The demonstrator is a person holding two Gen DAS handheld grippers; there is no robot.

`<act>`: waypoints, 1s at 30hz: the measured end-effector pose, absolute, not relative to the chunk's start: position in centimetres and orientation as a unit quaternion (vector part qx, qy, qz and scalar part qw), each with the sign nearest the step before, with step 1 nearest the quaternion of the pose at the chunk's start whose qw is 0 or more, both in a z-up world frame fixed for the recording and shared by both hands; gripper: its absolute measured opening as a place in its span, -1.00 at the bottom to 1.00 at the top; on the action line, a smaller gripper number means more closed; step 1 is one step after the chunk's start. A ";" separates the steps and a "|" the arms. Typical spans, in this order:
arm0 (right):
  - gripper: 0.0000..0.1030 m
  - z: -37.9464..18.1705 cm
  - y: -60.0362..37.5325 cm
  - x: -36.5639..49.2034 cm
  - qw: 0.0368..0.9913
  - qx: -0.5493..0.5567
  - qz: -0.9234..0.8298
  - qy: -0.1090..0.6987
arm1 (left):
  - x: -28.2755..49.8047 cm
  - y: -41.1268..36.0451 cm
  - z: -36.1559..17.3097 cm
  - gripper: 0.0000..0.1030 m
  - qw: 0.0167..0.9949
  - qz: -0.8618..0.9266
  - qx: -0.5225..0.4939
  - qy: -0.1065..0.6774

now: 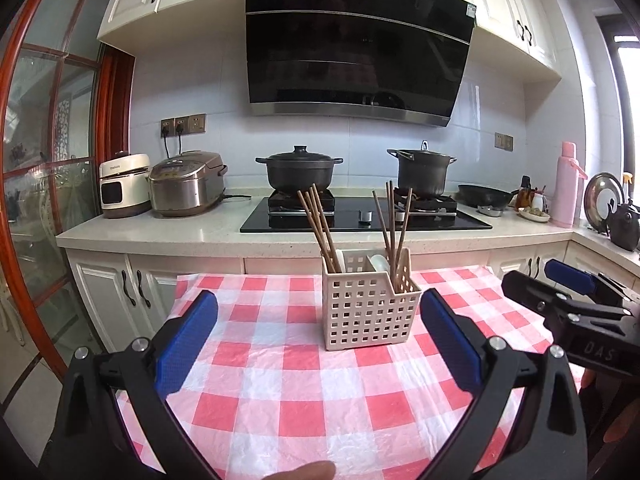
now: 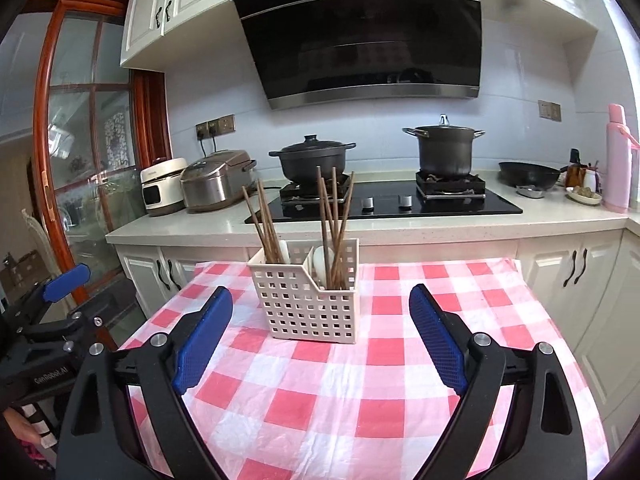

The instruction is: Organize utensils

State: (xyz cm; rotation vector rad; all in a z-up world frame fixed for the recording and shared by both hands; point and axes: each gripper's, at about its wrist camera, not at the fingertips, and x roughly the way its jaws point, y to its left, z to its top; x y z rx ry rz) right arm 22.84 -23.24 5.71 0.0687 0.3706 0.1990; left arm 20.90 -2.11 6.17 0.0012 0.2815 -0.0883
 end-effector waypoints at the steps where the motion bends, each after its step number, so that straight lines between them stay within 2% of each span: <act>1: 0.64 5.6 -23.5 22.5 0.977 0.039 0.097 0.184 | 20.7 -2.0 6.1 0.90 0.989 -0.045 0.000 0.140; 13: 0.64 6.1 -22.9 18.3 0.979 0.023 0.108 0.172 | 17.1 -1.8 5.8 0.91 0.988 -0.059 0.014 0.139; 30: 0.64 5.8 -22.7 18.0 0.978 0.007 0.107 0.176 | 16.9 -1.3 6.0 0.91 0.987 -0.063 0.005 0.145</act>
